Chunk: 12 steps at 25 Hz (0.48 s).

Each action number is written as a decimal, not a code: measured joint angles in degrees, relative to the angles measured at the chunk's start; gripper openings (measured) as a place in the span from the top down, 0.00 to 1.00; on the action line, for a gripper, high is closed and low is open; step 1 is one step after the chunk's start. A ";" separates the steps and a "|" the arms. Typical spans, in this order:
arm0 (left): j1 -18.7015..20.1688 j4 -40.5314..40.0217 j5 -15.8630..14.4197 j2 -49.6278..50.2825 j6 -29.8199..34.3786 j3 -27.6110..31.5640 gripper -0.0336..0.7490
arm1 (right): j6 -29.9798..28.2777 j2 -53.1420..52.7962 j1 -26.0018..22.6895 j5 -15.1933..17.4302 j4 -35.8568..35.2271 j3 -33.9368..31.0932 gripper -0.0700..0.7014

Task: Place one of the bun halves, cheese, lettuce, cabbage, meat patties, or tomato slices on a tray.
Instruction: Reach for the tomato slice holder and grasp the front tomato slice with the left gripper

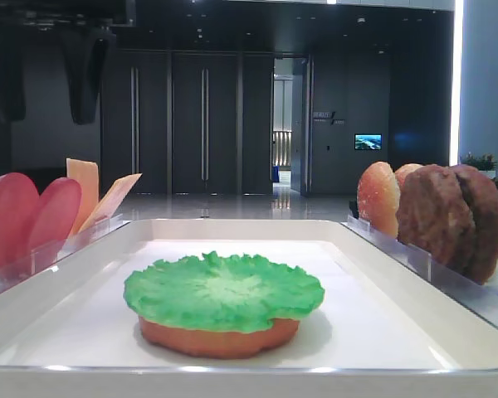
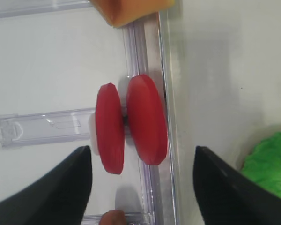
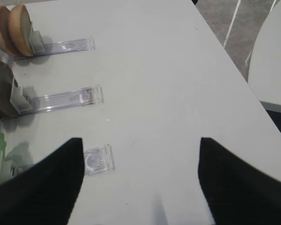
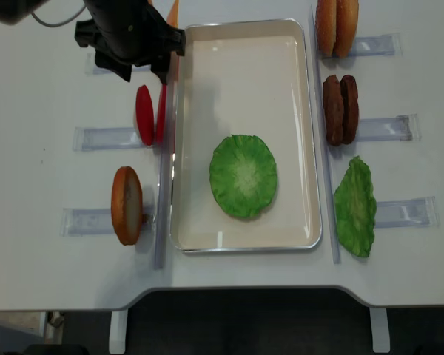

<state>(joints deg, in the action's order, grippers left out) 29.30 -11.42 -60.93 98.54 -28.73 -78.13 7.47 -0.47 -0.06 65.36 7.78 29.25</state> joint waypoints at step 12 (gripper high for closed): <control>0.47 1.40 0.70 3.93 -0.07 -0.04 0.30 | 0.00 0.00 0.00 0.00 -0.02 0.00 0.28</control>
<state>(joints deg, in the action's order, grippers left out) 29.78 -10.02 -60.23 102.48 -28.79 -78.17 7.47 -0.47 -0.06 65.36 7.76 29.25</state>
